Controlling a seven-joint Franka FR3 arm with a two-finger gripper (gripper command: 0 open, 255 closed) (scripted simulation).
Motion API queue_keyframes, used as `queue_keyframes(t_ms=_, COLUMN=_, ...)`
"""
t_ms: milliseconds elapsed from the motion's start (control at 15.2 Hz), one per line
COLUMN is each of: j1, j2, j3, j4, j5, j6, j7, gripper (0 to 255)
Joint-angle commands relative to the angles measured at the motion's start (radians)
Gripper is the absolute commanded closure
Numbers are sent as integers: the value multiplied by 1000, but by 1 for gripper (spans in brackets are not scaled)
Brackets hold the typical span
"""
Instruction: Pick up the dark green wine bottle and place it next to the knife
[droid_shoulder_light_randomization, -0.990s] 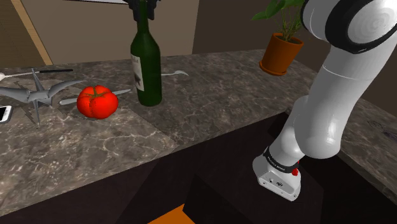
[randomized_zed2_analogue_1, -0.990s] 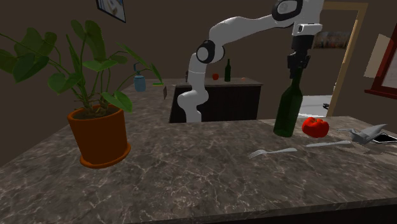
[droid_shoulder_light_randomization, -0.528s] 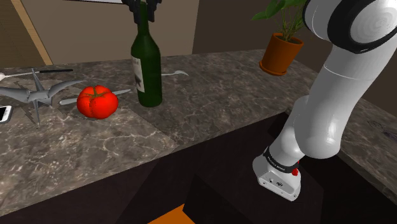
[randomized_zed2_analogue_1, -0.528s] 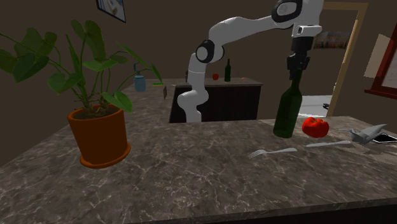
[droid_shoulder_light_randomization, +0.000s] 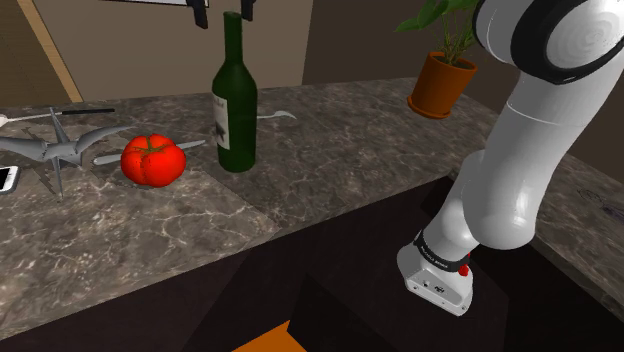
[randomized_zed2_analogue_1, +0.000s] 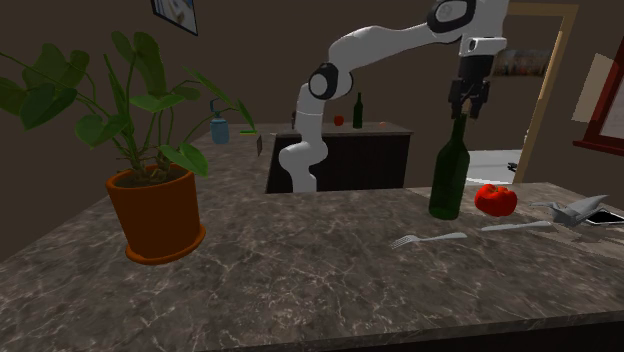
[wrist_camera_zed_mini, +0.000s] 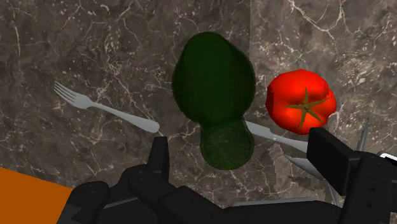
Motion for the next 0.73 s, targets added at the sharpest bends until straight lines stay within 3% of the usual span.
queue_keyframes(t_ms=0, j1=12, j2=47, j3=4, j4=125, j5=-13, j6=-79, j7=2, gripper=0)
queue_keyframes(t_ms=132, j1=38, j2=135, j3=8, j4=327, j5=-40, j6=-195, j7=5, gripper=0)
queue_keyframes(t_ms=660, j1=39, j2=135, j3=7, j4=327, j5=-39, j6=-195, j7=5, gripper=0)
